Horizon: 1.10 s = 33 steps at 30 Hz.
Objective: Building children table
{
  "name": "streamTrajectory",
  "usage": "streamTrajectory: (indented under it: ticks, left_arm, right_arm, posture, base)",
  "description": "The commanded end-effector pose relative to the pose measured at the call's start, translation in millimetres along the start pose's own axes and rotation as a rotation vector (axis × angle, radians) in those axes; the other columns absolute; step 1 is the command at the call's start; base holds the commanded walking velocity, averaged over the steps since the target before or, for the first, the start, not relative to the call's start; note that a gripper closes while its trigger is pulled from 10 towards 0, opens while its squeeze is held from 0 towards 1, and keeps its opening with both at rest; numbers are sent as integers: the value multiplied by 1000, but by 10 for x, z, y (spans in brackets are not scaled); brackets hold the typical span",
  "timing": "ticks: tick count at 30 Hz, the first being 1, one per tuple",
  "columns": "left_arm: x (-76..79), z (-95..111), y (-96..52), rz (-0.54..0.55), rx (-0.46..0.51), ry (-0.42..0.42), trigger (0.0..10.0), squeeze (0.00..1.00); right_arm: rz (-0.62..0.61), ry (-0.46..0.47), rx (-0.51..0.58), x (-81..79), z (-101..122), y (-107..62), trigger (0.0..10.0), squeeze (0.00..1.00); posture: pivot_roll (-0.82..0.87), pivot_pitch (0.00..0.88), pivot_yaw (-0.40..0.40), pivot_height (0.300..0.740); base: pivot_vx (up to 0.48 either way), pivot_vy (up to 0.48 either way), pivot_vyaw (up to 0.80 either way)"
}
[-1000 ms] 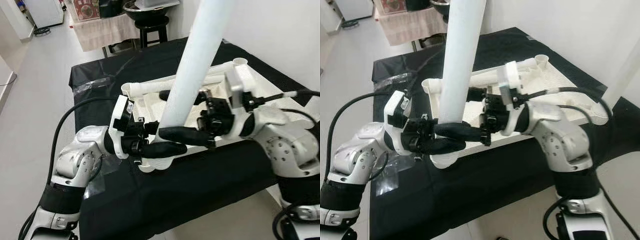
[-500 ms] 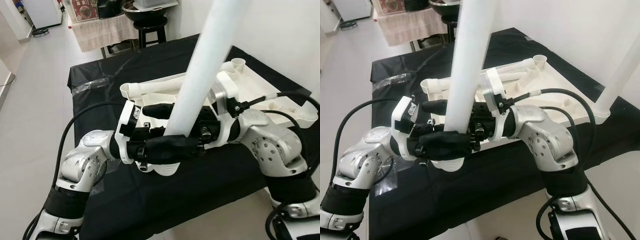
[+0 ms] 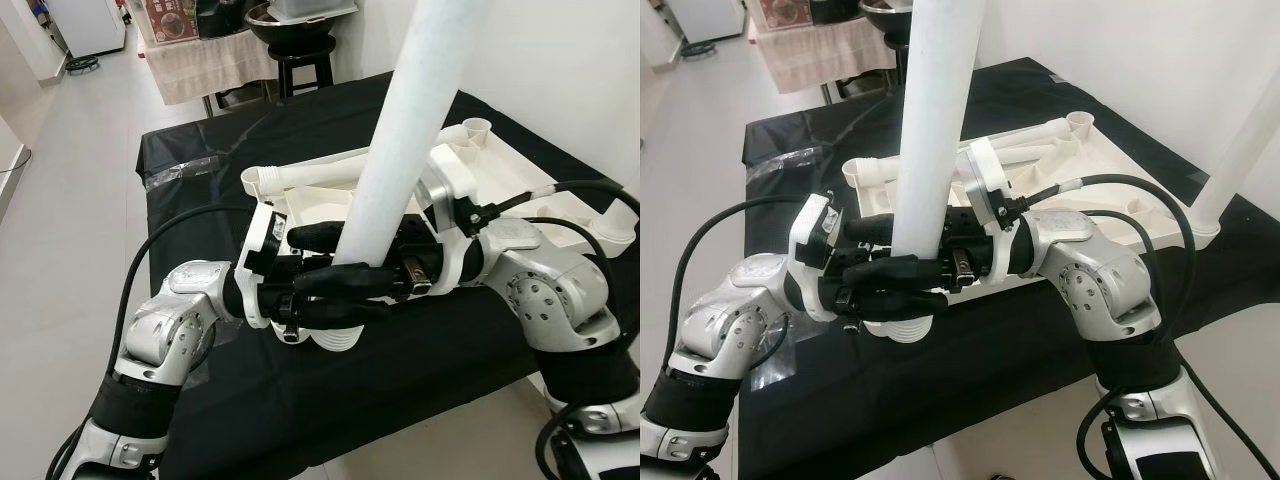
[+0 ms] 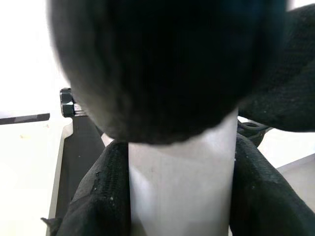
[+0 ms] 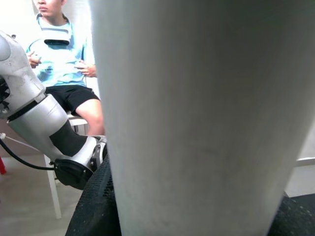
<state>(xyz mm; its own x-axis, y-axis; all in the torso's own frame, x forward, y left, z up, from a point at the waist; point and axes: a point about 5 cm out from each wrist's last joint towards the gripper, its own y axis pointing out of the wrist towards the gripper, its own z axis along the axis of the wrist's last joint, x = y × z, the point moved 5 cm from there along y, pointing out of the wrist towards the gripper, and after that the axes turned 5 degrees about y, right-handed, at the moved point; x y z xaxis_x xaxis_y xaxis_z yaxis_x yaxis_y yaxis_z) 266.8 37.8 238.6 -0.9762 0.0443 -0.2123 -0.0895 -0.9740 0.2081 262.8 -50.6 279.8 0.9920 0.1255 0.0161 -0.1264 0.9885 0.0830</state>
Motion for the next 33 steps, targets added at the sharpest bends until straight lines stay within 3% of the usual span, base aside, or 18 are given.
streamTrajectory:
  ticks: [1,2,3,7,8,12,16,18,19,23,24,27,28,29,33]
  left_arm:
    - [-50,42,-17,17,2,-6,10000,0]
    - [-54,40,-18,18,1,-15,10000,0]
    - [-82,61,-29,35,21,-50,10000,1000]
    - [-108,111,-65,54,56,-88,10000,1000]
    - [-74,123,-120,45,55,-86,10000,1000]
    - [-49,144,-241,54,55,-85,10000,1000]
    - [-72,105,-442,112,12,-86,10000,1000]
    - [-75,99,-471,123,5,-85,10000,1000]
    - [-98,74,-572,167,-15,-91,10000,1000]
    - [-147,56,-740,259,-31,-89,10000,1000]
    - [-147,56,-740,259,-31,-89,10000,1000]
    - [-226,34,-877,359,-61,-67,10000,1000]
    - [-256,34,-912,395,-68,-57,10000,1000]
    - [-282,39,-940,426,-72,-45,10000,1000]
    - [-405,75,-1043,561,-83,7,10000,1000]
  right_arm:
    - [-20,15,-28,42,-70,3,0,0]
    - [-28,13,-25,53,-65,-4,0,0]
    - [-59,5,-6,99,-31,-34,0,0]
    - [-159,-18,47,227,53,-148,0,0]
    - [-233,-34,72,314,90,-258,0,0]
    - [-339,-51,114,427,159,-462,0,0]
    - [-475,-91,176,536,315,-772,0,0]
    - [-496,-97,186,552,342,-823,0,0]
    - [-574,-120,222,611,437,-991,0,0]
    - [-735,-152,296,734,578,-1264,0,0]
    - [-735,-152,296,734,578,-1264,0,0]
    - [-889,-159,358,864,625,-1419,0,0]
    - [-950,-150,377,918,611,-1458,9412,0]
    - [-995,-140,390,959,595,-1486,10000,0]
    - [-1189,-94,440,1089,499,-1672,10000,0]
  posture:
    - [-66,50,31,740]
    - [-66,50,31,740]
    - [-68,50,30,740]
    - [-67,50,30,740]
    - [-65,52,30,740]
    - [-64,53,32,740]
    - [-59,56,34,740]
    - [-59,56,34,740]
    - [-58,56,34,740]
    - [-58,55,29,740]
    - [-58,55,29,740]
    - [-58,55,28,740]
    - [-56,56,28,740]
    - [-56,56,28,740]
    - [-53,61,26,740]
  base:
    - [0,0,0]
    - [0,0,0]
    - [0,0,0]
    - [0,0,0]
    - [0,0,0]
    - [0,0,0]
    - [0,0,0]
    - [0,0,0]
    - [0,0,0]
    - [0,0,0]
    - [0,0,0]
    - [0,0,0]
    - [0,0,0]
    - [0,0,0]
    - [0,0,0]
